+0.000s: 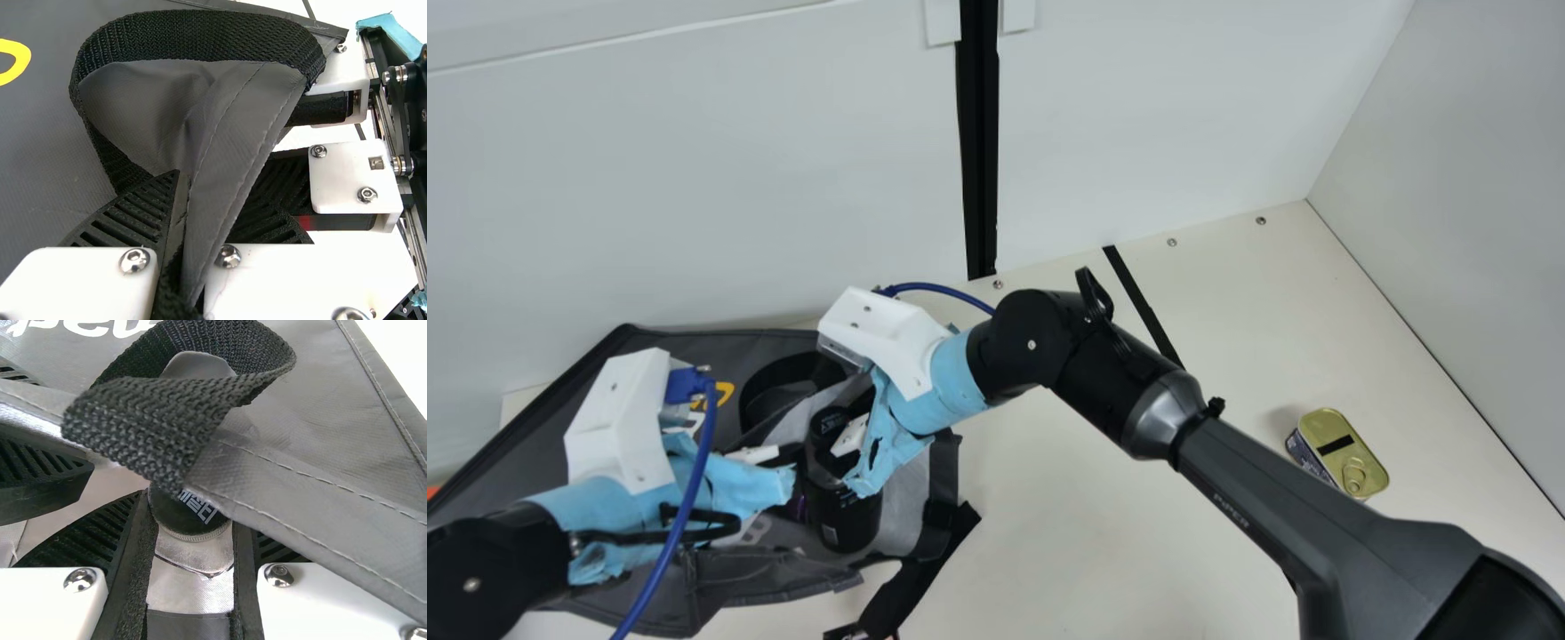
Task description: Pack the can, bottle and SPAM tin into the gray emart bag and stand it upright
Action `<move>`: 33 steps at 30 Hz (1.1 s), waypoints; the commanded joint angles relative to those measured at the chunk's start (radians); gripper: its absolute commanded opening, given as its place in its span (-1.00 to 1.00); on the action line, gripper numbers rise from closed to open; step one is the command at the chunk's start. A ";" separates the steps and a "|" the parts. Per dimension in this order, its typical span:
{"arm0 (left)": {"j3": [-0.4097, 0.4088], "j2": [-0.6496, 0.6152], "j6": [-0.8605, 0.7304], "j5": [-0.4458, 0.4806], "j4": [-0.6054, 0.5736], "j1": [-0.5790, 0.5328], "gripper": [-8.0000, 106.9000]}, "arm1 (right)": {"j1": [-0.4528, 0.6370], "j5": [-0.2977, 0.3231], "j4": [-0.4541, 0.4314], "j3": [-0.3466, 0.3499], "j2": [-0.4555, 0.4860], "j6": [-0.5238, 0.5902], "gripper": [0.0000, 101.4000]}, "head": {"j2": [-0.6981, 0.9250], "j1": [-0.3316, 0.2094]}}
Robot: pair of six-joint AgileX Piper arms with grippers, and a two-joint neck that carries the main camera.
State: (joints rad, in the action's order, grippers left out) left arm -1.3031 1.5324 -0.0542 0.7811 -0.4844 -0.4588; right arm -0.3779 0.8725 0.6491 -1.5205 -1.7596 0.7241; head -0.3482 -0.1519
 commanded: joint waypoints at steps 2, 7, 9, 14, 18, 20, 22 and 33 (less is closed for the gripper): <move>0.000 0.000 0.000 0.000 0.000 0.000 -1.00 | 0.004 0.009 -0.001 0.003 0.006 0.003 -0.08 | -0.001 -0.023; 0.000 0.000 0.000 0.000 0.000 0.000 -1.00 | 0.014 0.015 -0.002 0.008 0.013 0.009 0.25 | -0.001 -0.023; 0.000 0.000 0.000 0.000 0.000 0.000 -1.00 | 0.017 0.017 -0.003 0.010 0.017 0.010 0.38 | -0.001 -0.023; 0.000 0.000 0.000 0.000 0.000 0.000 -1.00 | 0.024 0.022 -0.005 0.013 0.023 0.014 0.71 | -0.001 -0.023; 0.000 0.000 0.000 0.000 0.000 0.000 -1.00 | 0.028 0.025 -0.006 0.015 0.030 0.017 0.87 | -0.001 -0.023; 0.000 0.000 0.000 0.000 0.000 0.000 -1.00 | 0.030 0.028 -0.006 0.016 0.035 0.018 0.87 | -0.001 -0.023; 0.000 0.000 0.000 0.000 0.000 0.000 -1.00 | 0.032 0.030 -0.006 0.017 0.042 0.019 0.87 | -0.001 -0.023; 0.000 0.000 0.000 0.000 0.000 0.000 -1.00 | 0.061 0.063 0.013 0.031 0.104 0.035 0.87 | -0.001 -0.023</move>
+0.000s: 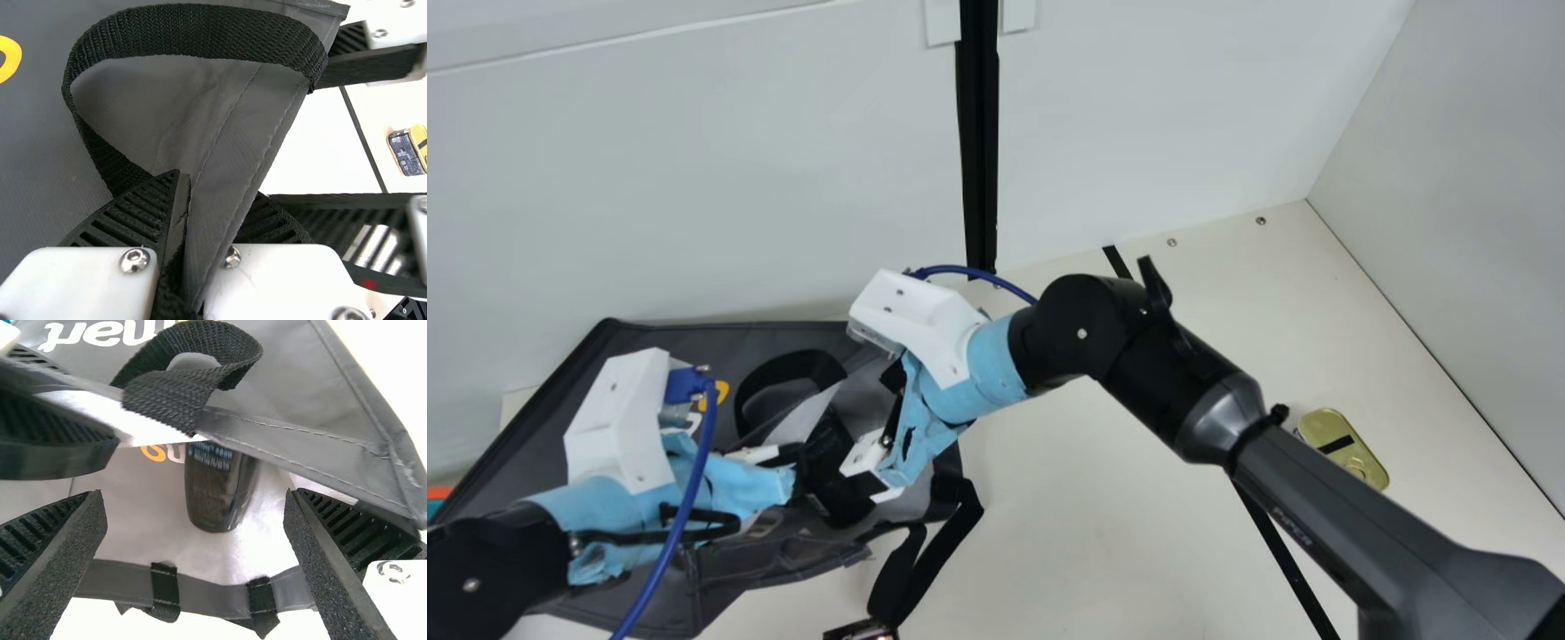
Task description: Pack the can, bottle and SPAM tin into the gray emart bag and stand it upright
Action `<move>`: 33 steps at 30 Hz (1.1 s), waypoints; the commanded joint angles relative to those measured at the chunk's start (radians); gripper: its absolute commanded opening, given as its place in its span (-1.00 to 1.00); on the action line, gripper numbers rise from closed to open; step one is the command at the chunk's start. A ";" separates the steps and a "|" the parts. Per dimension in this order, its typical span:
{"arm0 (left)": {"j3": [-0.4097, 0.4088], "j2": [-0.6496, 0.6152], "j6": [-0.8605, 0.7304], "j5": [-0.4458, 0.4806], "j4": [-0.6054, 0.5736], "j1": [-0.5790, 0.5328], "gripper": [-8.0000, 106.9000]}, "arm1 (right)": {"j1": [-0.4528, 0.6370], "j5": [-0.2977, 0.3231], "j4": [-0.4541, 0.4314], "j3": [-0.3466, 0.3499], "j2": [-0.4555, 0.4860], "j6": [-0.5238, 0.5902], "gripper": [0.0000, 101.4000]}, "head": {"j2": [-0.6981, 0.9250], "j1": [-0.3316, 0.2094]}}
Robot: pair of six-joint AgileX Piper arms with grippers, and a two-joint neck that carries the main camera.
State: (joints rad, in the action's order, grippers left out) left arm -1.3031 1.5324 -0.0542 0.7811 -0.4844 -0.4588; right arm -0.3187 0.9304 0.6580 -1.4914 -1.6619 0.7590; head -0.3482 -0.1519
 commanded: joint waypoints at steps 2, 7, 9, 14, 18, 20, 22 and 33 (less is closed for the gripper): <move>0.000 0.000 0.000 0.000 0.000 0.000 -1.00 | 0.012 0.015 0.010 0.009 0.023 0.005 0.87 | -0.001 -0.023; 0.000 0.000 0.000 0.000 0.000 0.000 -1.00 | 0.041 0.042 0.020 0.026 0.067 0.016 0.87 | -0.001 -0.023; 0.000 0.000 0.000 0.000 0.000 0.000 -1.00 | 0.057 0.054 0.022 0.032 0.085 0.021 0.87 | -0.001 -0.023; 0.000 0.000 0.000 0.000 0.000 0.000 -1.00 | 0.101 0.086 0.022 0.046 0.131 0.033 0.87 | -0.001 -0.023; 0.000 0.000 0.000 0.000 0.000 0.000 -1.00 | 0.141 0.110 0.015 0.056 0.168 0.040 0.87 | -0.001 -0.023; 0.000 0.000 0.000 0.000 0.000 0.000 -1.00 | 0.162 0.122 0.011 0.061 0.186 0.042 0.87 | -0.001 -0.023; 0.000 0.000 0.000 0.000 0.000 0.000 -1.00 | 0.184 0.133 0.007 0.066 0.203 0.043 0.87 | -0.001 -0.023; 0.000 0.000 0.000 0.000 0.000 0.000 -1.00 | 0.295 0.175 -0.033 0.089 0.292 0.023 0.87 | -0.001 -0.023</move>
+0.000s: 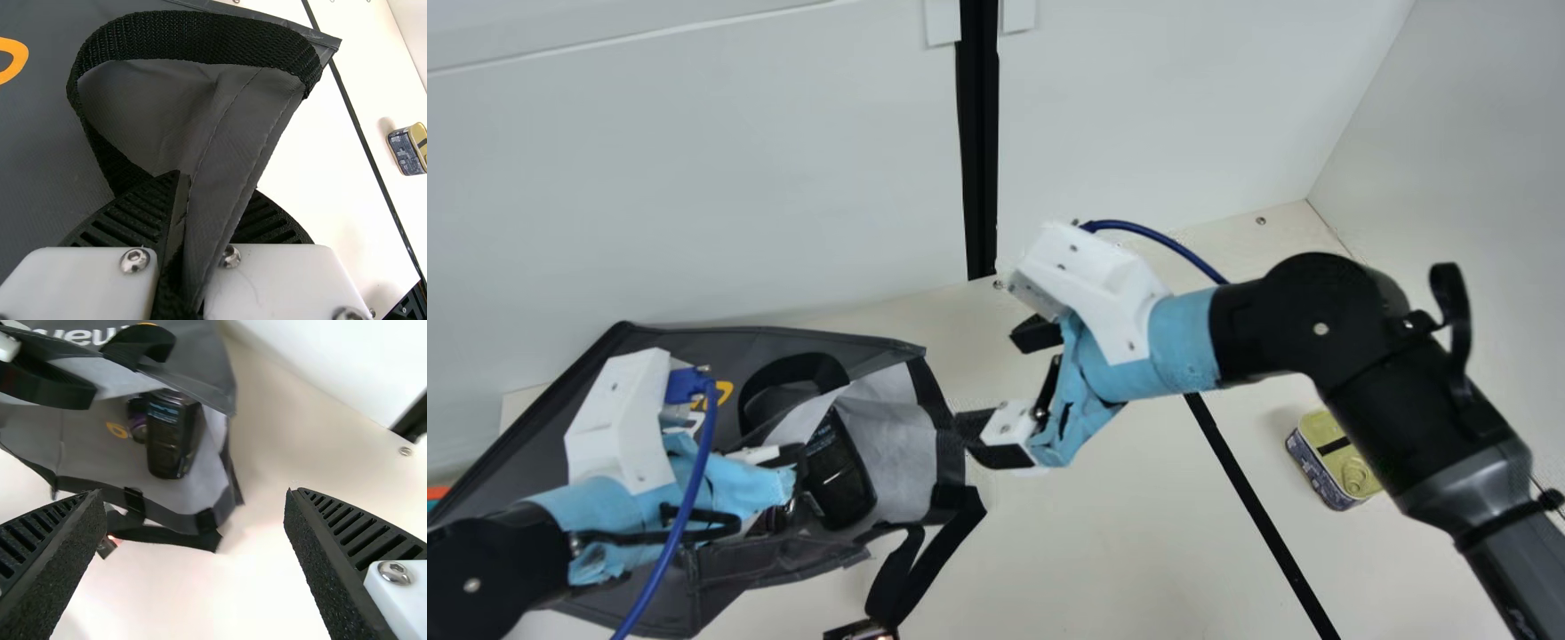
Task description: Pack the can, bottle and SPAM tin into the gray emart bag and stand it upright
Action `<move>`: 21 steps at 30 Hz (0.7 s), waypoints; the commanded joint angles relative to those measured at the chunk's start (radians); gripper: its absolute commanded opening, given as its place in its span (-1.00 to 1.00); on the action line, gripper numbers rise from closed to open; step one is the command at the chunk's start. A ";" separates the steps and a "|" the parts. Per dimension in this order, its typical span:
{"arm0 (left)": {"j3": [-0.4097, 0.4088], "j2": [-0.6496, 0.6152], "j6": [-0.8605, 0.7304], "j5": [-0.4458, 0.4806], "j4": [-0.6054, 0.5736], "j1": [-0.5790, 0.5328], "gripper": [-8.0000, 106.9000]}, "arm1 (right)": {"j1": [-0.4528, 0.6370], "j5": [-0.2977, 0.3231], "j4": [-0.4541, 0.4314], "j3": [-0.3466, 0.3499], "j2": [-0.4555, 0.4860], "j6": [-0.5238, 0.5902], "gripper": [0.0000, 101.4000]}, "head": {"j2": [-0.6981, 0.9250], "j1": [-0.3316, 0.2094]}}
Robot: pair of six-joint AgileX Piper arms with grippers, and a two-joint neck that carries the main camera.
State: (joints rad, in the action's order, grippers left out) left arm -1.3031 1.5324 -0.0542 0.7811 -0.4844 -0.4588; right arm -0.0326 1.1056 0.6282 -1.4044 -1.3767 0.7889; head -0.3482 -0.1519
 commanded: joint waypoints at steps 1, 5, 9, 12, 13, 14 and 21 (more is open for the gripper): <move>0.000 0.000 0.000 0.000 0.000 0.000 -1.00 | 0.018 0.002 -0.009 0.004 0.014 -0.012 0.87 | -0.001 -0.023; 0.000 0.000 0.000 0.000 0.000 0.000 -1.00 | 0.051 0.009 -0.038 0.013 0.047 -0.036 0.87 | -0.001 -0.023; 0.000 0.000 0.000 0.000 0.000 0.000 -1.00 | 0.085 0.013 -0.074 0.025 0.082 -0.064 0.87 | -0.001 -0.023; 0.000 0.000 0.000 0.000 0.000 0.000 -1.00 | 0.110 0.015 -0.108 0.036 0.108 -0.080 0.87 | -0.001 -0.023; 0.000 0.000 0.000 0.000 0.000 0.000 -1.00 | 0.119 0.015 -0.118 0.040 0.116 -0.085 0.87 | -0.001 -0.023; 0.000 0.000 0.000 0.000 0.000 0.000 -1.00 | 0.127 0.016 -0.128 0.044 0.124 -0.090 0.87 | -0.001 -0.023; 0.000 0.000 0.000 0.000 0.000 0.000 -1.00 | 0.192 0.028 -0.188 0.057 0.178 -0.127 0.87 | -0.001 -0.023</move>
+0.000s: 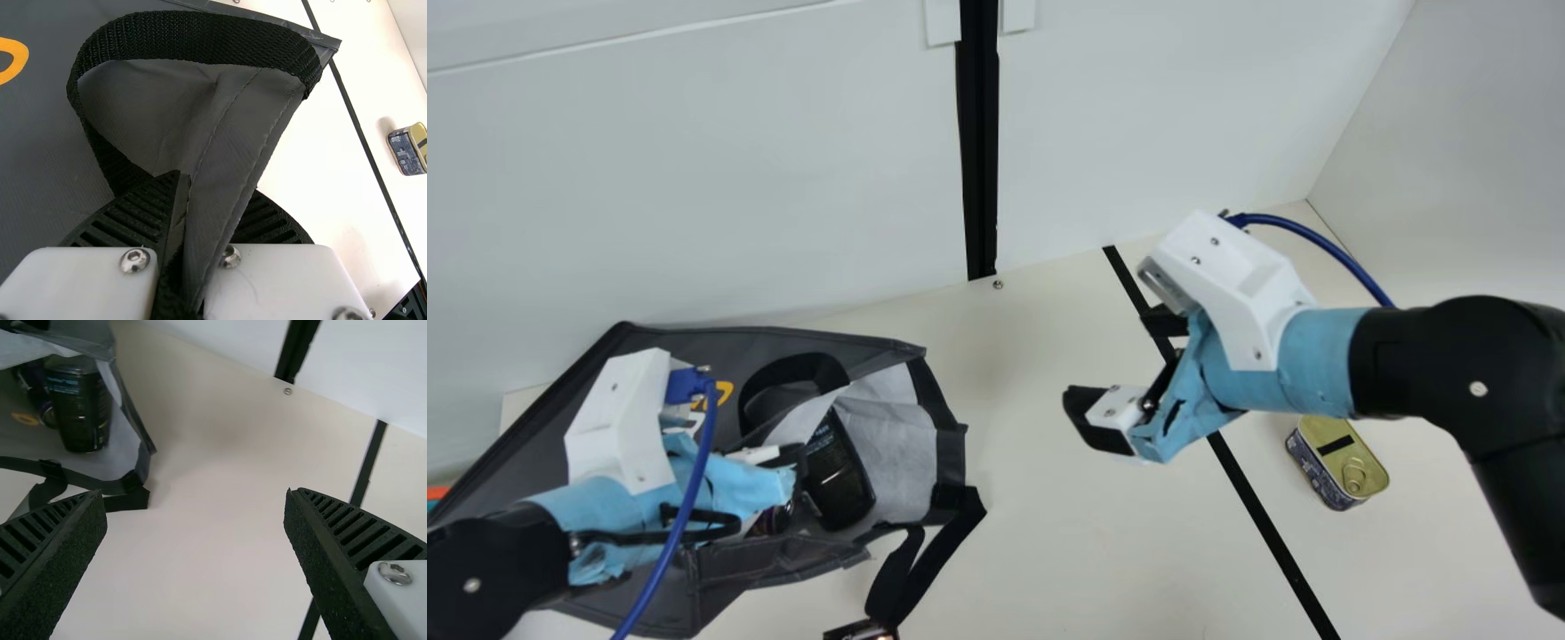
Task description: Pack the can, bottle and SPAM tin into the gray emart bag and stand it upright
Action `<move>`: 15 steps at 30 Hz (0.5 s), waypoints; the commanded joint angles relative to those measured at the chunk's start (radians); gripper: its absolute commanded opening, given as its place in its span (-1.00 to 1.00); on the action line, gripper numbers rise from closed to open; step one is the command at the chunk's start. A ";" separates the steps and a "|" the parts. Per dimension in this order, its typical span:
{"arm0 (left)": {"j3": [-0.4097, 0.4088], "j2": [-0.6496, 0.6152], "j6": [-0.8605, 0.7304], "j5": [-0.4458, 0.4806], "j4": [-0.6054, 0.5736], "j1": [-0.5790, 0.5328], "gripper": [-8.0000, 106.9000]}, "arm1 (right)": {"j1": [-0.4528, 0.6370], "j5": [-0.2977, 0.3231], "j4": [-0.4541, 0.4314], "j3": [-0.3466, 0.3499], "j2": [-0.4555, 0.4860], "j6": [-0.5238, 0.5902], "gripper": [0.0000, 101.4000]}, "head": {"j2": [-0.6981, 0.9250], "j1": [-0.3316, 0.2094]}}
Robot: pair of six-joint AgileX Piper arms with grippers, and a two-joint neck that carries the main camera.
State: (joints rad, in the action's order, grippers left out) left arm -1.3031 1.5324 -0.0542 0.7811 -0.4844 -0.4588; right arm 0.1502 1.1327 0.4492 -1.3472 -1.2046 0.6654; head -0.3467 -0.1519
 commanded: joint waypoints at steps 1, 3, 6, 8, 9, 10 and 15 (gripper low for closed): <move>0.000 0.000 0.000 0.000 0.000 0.000 -1.00 | 0.019 0.003 -0.016 0.001 0.013 -0.010 0.87 | -0.002 -0.023; 0.000 0.000 0.000 0.000 0.000 0.000 -1.00 | 0.037 0.007 -0.032 0.001 0.028 -0.020 0.87 | -0.002 -0.023; 0.000 0.000 0.000 0.000 0.000 0.000 -1.00 | 0.062 0.015 -0.060 0.002 0.050 -0.038 0.87 | -0.002 -0.023; 0.000 0.000 0.000 0.000 0.000 0.000 -1.00 | 0.078 0.019 -0.080 0.003 0.066 -0.050 0.87 | -0.002 -0.023; 0.000 0.000 0.000 0.000 0.000 0.000 -1.00 | 0.085 0.021 -0.090 0.003 0.074 -0.057 0.87 | -0.002 -0.023; 0.000 0.000 0.000 0.000 0.000 0.000 -1.00 | 0.093 0.024 -0.098 0.004 0.082 -0.063 0.87 | -0.002 -0.023; 0.000 0.000 0.000 0.000 0.000 0.000 -1.00 | 0.141 0.042 -0.138 0.005 0.123 -0.092 0.87 | -0.002 -0.023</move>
State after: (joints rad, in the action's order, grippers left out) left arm -1.3031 1.5324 -0.0542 0.7811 -0.4844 -0.4588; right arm 0.2790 1.1714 0.3199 -1.3416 -1.0889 0.5778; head -0.3482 -0.1519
